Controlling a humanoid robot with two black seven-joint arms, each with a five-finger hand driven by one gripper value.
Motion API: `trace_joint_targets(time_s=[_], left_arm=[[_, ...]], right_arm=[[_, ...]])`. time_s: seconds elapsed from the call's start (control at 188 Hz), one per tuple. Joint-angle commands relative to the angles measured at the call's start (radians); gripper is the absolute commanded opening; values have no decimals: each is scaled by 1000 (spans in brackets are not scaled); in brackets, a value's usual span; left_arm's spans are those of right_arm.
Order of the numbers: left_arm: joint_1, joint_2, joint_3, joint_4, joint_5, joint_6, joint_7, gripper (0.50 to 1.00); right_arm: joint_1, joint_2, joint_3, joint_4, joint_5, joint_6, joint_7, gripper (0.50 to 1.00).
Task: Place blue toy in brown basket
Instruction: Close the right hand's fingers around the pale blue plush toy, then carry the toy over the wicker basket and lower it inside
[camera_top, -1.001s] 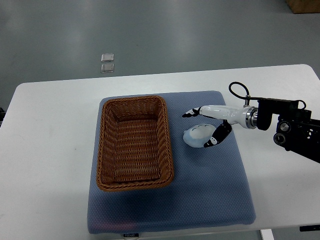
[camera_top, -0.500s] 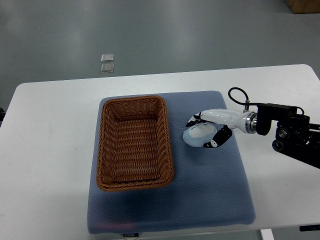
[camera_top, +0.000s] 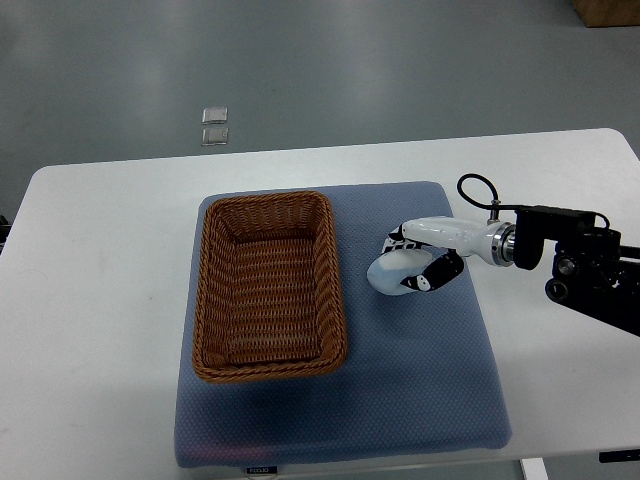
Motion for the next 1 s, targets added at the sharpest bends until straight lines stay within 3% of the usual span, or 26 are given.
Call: trace_joint_targets(time_s=[0.0,0.192,0.394,0.495,0.777,0.996], left_arm=[[0,0,0,0,0,0,0,1000],[0,0,0,0,0,0,0,1000],[0,0,0,0,0,0,0,1000],[0,0,0,0,0,0,0,1000],[0,0,0,0,0,0,0,1000],[0,0,0,0,0,0,0,1000]], right_arm=[[2,-3,3,-1,2,-3,33,500],[27,-12,5,1,3,-20,60,500],[87,-6,6,13,5,-74,175,500],[133,6,9,15,12,-95,185,500],[219,204,3,-8,14,-95,179,500],[219,384,-31,-132,2,-98,129,500]])
